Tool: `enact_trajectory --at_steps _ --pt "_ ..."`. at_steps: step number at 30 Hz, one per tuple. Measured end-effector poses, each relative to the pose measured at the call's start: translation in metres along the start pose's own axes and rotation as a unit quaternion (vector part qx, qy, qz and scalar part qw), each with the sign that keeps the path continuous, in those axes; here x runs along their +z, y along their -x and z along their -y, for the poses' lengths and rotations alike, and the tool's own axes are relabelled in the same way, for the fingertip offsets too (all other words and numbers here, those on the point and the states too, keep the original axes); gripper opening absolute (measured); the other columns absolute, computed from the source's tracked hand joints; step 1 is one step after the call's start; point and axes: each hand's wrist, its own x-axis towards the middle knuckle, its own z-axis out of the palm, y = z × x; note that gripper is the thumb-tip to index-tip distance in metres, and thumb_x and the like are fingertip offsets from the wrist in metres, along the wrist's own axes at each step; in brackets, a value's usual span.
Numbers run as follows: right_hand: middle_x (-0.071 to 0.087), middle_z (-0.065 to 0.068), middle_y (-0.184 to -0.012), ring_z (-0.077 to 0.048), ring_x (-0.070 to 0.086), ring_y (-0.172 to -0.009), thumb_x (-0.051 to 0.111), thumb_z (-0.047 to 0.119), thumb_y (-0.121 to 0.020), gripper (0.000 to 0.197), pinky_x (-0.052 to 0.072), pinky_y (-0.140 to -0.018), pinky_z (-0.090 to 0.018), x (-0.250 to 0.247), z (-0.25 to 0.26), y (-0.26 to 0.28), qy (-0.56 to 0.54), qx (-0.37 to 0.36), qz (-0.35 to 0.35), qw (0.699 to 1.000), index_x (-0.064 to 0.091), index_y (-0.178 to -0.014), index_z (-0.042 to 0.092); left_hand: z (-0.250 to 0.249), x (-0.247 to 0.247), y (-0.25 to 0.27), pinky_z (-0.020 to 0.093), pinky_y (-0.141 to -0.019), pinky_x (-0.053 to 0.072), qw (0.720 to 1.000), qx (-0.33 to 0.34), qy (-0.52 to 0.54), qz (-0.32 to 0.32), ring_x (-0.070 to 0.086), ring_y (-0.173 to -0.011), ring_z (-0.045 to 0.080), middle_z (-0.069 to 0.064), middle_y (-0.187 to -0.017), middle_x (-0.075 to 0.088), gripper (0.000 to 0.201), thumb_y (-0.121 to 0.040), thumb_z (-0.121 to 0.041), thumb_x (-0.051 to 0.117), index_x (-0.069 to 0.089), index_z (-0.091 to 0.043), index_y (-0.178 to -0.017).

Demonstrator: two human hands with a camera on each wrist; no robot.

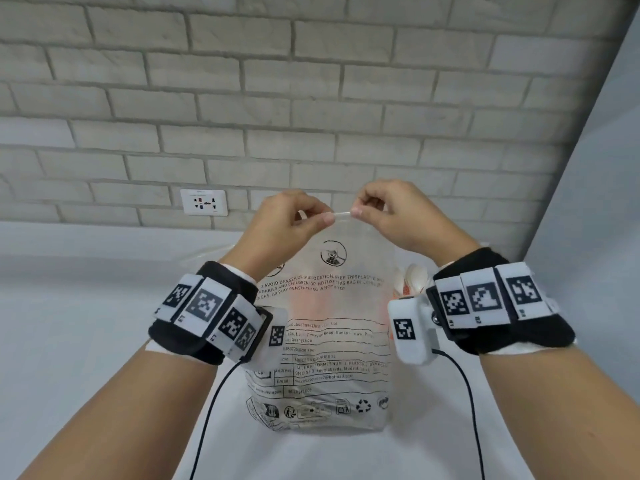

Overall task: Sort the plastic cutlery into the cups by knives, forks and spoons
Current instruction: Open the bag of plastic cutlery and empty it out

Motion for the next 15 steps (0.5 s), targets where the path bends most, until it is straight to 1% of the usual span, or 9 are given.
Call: enact_trajectory --at_steps 2,4,6,8,10,11,13,14,15 --pt "0.061 -0.002 -0.081 -0.017 0.052 -0.078 0.056 0.019 -0.091 0.014 0.042 -0.075 -0.031 0.006 0.000 0.001 0.011 -0.012 0.014 1.000 0.064 -0.089 0.008 -0.002 0.002 0.000 0.016 -0.063 0.038 1.000 0.007 -0.008 0.005 0.053 -0.072 0.014 -0.001 -0.082 0.061 0.016 -0.085 -0.027 0.064 0.072 -0.014 -0.090" --pt "0.059 -0.001 -0.076 -0.015 0.052 -0.073 0.057 0.019 -0.091 0.013 0.042 -0.070 -0.028 0.009 -0.002 0.003 0.004 -0.020 0.036 0.999 0.065 -0.089 0.009 0.000 0.001 0.002 0.024 -0.069 0.042 1.000 0.005 -0.016 0.011 0.055 -0.075 0.017 0.001 -0.084 0.062 0.015 -0.085 -0.025 0.065 0.072 -0.012 -0.088" --pt "0.055 0.004 -0.069 -0.012 0.049 -0.067 0.059 0.018 -0.090 0.013 0.037 -0.063 -0.021 0.011 -0.007 0.006 0.012 -0.030 0.030 0.999 0.067 -0.086 0.009 0.005 -0.003 0.006 0.029 -0.073 0.044 0.999 -0.003 -0.027 0.027 0.056 -0.076 0.018 0.000 -0.085 0.062 0.015 -0.084 -0.025 0.066 0.071 -0.011 -0.086" --pt "0.056 0.005 -0.069 -0.011 0.049 -0.068 0.059 0.017 -0.089 0.013 0.036 -0.061 -0.019 0.012 -0.017 0.009 0.010 -0.022 0.005 1.000 0.067 -0.085 0.008 0.016 -0.011 0.011 0.030 -0.072 0.044 0.998 -0.015 -0.050 0.035 0.054 -0.074 0.017 -0.005 -0.081 0.060 0.013 -0.084 -0.025 0.066 0.071 -0.013 -0.085" --pt "0.060 0.002 -0.074 -0.014 0.052 -0.072 0.060 0.017 -0.089 0.012 0.037 -0.062 -0.018 0.011 -0.030 0.012 0.002 0.000 -0.022 1.000 0.067 -0.085 0.008 0.034 -0.027 0.019 0.030 -0.071 0.043 0.996 -0.033 -0.075 0.025 0.054 -0.074 0.017 -0.009 -0.078 0.058 0.011 -0.083 -0.025 0.066 0.070 -0.015 -0.083" --pt "0.061 0.001 -0.075 -0.015 0.053 -0.073 0.060 0.017 -0.089 0.012 0.037 -0.063 -0.019 0.011 -0.037 0.014 0.000 0.012 -0.032 0.999 0.067 -0.086 0.008 0.045 -0.036 0.024 0.030 -0.072 0.042 0.995 -0.044 -0.088 0.014 0.055 -0.075 0.018 -0.007 -0.079 0.060 0.010 -0.083 -0.024 0.066 0.070 -0.014 -0.083" --pt "0.061 -0.001 -0.076 -0.016 0.053 -0.074 0.060 0.016 -0.089 0.011 0.039 -0.065 -0.023 0.011 -0.049 0.019 -0.009 0.034 -0.039 0.999 0.067 -0.086 0.008 0.067 -0.056 0.033 0.029 -0.070 0.041 0.992 -0.066 -0.106 -0.007 0.057 -0.076 0.024 0.001 -0.084 0.064 0.011 -0.083 -0.020 0.066 0.071 -0.010 -0.083" --pt "0.062 -0.002 -0.077 -0.017 0.054 -0.075 0.060 0.016 -0.089 0.011 0.040 -0.068 -0.026 0.013 -0.053 0.021 -0.019 0.044 -0.028 0.998 0.067 -0.085 0.008 0.075 -0.063 0.038 0.026 -0.067 0.041 0.991 -0.075 -0.113 -0.014 0.057 -0.074 0.024 0.004 -0.086 0.064 0.011 -0.083 -0.018 0.066 0.071 -0.008 -0.083" --pt "0.063 -0.003 -0.079 -0.017 0.055 -0.076 0.060 0.015 -0.089 0.010 0.042 -0.072 -0.029 0.015 -0.054 0.022 -0.029 0.051 -0.003 0.998 0.067 -0.084 0.010 0.080 -0.067 0.042 0.022 -0.064 0.040 0.990 -0.077 -0.120 -0.017 0.057 -0.070 0.022 0.004 -0.085 0.064 0.010 -0.083 -0.017 0.066 0.071 -0.008 -0.083"
